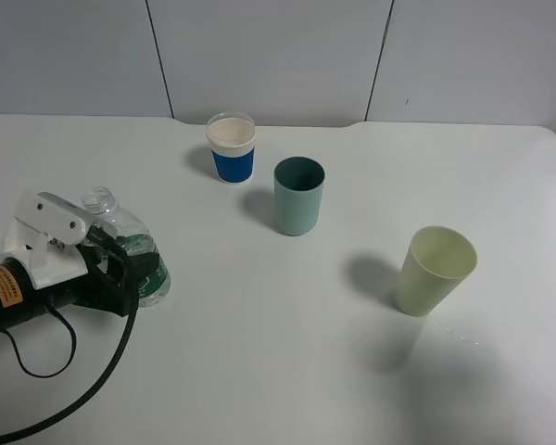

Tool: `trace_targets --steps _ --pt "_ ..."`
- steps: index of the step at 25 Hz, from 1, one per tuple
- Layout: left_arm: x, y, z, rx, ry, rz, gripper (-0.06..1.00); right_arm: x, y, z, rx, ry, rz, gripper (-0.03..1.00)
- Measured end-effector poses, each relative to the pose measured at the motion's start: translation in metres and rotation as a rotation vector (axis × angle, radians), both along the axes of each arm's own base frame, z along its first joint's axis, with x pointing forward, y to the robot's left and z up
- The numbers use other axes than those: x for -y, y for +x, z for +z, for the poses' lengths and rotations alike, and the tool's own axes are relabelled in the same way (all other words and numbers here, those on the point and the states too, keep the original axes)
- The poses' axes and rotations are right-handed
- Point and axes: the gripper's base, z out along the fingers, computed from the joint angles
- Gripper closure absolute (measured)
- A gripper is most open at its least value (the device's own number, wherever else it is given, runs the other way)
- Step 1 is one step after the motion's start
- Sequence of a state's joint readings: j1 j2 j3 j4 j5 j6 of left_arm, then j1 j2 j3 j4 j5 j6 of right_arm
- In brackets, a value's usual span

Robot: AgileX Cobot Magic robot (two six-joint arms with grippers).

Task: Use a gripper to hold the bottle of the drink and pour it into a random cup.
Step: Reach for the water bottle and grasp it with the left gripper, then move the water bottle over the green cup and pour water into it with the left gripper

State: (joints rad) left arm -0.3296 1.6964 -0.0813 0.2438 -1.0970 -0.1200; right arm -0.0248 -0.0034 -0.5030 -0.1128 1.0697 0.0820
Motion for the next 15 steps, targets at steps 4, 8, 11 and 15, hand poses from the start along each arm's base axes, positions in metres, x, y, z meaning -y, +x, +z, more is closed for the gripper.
trace_targets --steps 4,8,11,15 --pt "0.0 0.0 0.0 -0.019 -0.029 0.016 0.4 0.0 0.0 0.0 0.0 0.0 0.0 0.33" --pt "0.0 0.0 0.0 -0.023 -0.036 0.02 0.4 0.0 0.0 0.0 0.0 0.0 0.0 0.33" --pt "0.0 0.0 0.0 -0.023 -0.036 0.02 0.4 0.0 0.0 0.0 0.0 0.0 0.0 0.33" --pt "-0.0001 0.0 0.0 -0.023 -0.036 0.021 0.4 0.0 0.0 0.0 0.0 0.0 0.0 0.33"
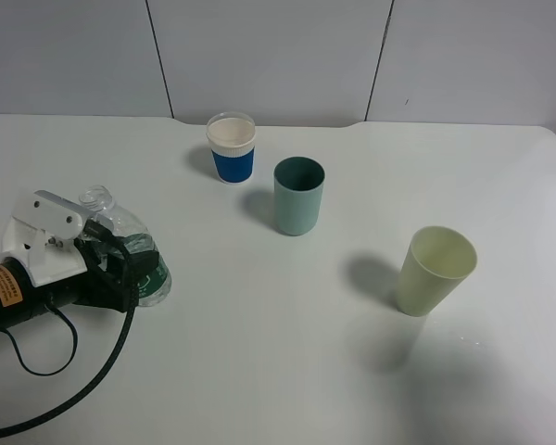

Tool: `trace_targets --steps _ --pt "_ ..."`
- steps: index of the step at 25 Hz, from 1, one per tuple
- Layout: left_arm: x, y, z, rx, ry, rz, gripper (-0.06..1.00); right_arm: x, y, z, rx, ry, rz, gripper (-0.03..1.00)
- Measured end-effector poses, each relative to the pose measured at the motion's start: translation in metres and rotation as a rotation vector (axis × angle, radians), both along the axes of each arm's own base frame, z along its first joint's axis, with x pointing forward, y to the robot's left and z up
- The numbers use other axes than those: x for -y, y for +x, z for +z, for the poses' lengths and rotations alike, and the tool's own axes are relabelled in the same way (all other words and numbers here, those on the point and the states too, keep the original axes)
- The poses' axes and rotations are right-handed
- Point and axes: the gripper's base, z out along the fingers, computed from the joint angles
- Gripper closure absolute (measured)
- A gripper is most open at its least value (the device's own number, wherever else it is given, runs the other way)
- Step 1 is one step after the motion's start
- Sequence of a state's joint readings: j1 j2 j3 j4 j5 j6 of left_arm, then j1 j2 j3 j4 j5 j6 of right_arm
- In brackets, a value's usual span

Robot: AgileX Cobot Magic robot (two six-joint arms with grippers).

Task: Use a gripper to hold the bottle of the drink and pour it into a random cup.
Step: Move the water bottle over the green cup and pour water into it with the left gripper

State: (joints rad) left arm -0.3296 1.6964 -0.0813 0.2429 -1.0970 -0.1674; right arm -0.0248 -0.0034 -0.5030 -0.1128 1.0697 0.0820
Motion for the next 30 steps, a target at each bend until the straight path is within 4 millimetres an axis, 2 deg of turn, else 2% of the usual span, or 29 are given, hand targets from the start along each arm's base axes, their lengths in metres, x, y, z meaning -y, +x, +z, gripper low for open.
trace_targets --steps 13,22,30 --pt "-0.008 0.0 0.007 -0.05 -0.015 0.112 0.4 0.0 0.0 0.0 0.0 0.0 0.0 0.33" --pt "-0.012 -0.001 0.027 0.02 -0.042 0.147 0.4 0.0 0.0 0.0 0.0 0.0 0.0 0.33" --pt "-0.005 0.024 0.041 0.002 0.023 0.147 0.4 0.0 0.0 0.0 0.0 0.0 0.0 0.33"
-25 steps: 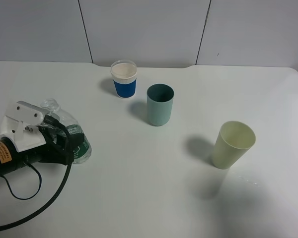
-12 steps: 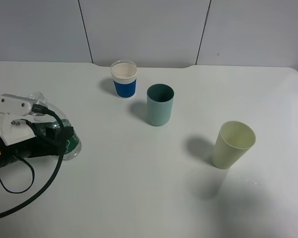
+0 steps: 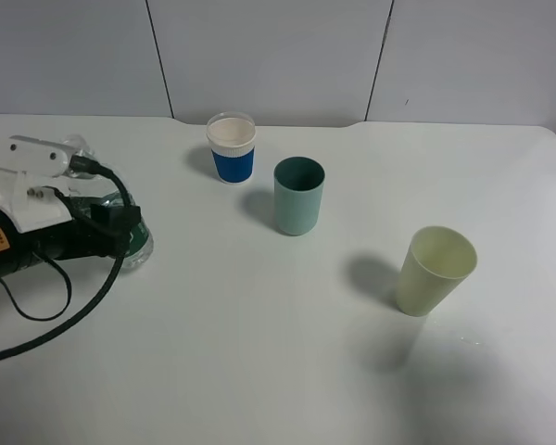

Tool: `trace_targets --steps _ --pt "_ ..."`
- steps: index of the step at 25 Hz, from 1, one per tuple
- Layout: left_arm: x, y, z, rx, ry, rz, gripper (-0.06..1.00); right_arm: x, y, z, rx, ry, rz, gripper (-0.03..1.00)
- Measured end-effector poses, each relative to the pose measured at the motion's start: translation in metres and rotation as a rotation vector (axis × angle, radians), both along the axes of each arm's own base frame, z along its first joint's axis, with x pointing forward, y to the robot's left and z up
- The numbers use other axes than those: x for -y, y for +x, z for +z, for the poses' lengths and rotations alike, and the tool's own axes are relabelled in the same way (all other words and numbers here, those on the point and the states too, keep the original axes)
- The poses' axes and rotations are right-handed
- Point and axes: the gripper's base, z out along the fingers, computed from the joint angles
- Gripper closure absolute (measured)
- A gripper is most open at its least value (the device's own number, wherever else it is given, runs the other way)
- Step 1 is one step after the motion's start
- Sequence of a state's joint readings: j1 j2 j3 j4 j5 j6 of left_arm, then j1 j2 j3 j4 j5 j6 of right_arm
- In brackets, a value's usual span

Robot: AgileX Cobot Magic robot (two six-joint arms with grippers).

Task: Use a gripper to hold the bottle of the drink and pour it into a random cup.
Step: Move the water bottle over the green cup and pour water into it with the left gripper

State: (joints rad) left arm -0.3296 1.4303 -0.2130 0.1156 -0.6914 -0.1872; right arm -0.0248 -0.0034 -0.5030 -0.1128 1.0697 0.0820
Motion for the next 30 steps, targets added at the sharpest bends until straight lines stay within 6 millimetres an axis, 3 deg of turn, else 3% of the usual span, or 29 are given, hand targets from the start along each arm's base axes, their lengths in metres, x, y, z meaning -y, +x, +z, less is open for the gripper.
trace_targets --steps 9,16,24,30 --pt "0.011 0.04 0.026 -0.066 0.109 -0.007 0.4 0.0 0.0 0.0 0.0 0.0 0.0 0.33" --pt "0.016 0.06 0.046 -0.086 0.146 -0.005 0.4 0.0 0.0 0.0 0.0 0.0 0.0 0.33" --pt "0.019 0.076 0.067 -0.111 0.197 0.0 0.4 0.0 0.0 0.0 0.0 0.0 0.0 0.33" --pt "0.031 0.072 0.069 -0.088 0.245 -0.061 0.4 0.0 0.0 0.0 0.0 0.0 0.0 0.33"
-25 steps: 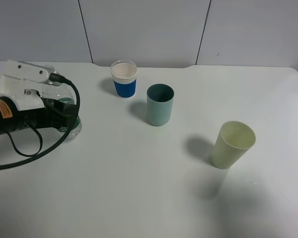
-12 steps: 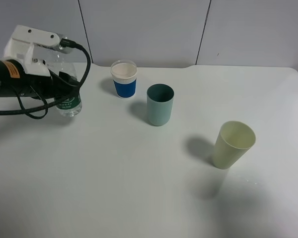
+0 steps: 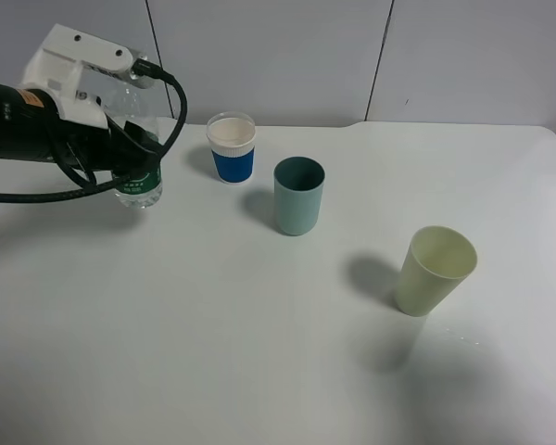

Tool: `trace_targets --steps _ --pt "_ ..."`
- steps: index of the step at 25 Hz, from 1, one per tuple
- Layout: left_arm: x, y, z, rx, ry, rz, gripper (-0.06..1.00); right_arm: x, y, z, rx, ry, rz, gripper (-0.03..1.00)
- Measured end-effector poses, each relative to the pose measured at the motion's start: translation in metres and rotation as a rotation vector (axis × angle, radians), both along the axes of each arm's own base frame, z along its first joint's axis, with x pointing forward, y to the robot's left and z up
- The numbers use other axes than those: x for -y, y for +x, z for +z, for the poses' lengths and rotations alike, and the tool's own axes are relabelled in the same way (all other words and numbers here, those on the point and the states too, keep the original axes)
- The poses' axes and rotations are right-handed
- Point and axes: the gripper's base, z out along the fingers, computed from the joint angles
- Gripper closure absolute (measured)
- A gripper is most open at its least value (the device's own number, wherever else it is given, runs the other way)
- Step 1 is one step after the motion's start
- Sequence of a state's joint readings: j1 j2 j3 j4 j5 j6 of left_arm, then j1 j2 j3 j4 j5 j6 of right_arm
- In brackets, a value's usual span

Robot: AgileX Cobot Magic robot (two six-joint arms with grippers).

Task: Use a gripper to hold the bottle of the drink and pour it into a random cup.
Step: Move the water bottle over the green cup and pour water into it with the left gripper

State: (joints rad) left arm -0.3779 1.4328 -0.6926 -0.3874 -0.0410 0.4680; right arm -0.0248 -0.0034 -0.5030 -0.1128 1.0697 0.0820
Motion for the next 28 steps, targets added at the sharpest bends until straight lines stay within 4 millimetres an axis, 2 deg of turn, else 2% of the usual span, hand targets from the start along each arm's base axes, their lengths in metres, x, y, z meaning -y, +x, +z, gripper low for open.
trace_targets --steps 4,12,17,23,28 --pt "0.013 -0.004 0.002 0.038 0.019 -0.039 0.4 0.0 0.0 0.0 0.0 0.0 0.0 0.33" --pt "0.029 -0.01 0.008 0.15 0.127 -0.004 0.4 0.0 0.0 0.0 0.0 0.0 0.0 0.33" --pt "0.024 -0.011 0.01 0.188 0.22 0.102 0.4 0.0 0.0 0.0 0.0 0.0 0.0 0.33" --pt "0.019 -0.011 0.011 0.184 0.228 0.159 0.4 0.0 0.0 0.0 0.0 0.0 0.0 0.33" --pt "0.021 -0.01 0.02 0.184 0.256 0.218 0.4 0.0 0.0 0.0 0.0 0.0 0.0 0.33"
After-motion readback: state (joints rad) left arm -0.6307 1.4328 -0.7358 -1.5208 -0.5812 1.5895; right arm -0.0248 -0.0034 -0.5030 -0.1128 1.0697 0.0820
